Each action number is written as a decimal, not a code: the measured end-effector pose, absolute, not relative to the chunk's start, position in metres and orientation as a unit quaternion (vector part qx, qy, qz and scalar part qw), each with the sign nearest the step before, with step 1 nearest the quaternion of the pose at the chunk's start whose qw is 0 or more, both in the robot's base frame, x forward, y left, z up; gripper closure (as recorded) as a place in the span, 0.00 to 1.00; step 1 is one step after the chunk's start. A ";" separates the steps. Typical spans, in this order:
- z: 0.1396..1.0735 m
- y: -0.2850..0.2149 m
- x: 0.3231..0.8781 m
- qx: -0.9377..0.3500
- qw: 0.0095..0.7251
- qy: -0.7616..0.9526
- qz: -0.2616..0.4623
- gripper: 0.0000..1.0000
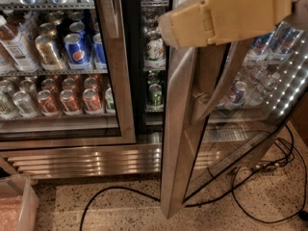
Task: Open right fridge door
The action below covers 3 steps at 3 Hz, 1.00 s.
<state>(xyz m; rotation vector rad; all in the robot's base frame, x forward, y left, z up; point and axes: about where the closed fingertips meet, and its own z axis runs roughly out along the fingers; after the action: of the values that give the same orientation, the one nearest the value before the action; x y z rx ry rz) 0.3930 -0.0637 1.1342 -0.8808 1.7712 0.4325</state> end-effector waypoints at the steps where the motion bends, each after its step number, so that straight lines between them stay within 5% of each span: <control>1: 1.134 -0.064 0.393 -0.369 0.530 0.742 0.181 0.00; 3: 1.134 -0.064 0.393 -0.369 0.530 0.742 0.181 0.00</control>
Offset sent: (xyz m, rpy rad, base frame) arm 0.0013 0.0021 0.0012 0.0046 0.0012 0.0046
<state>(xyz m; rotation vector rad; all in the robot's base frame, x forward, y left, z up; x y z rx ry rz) 0.3930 -0.0637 1.1342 -0.8808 1.7712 0.4325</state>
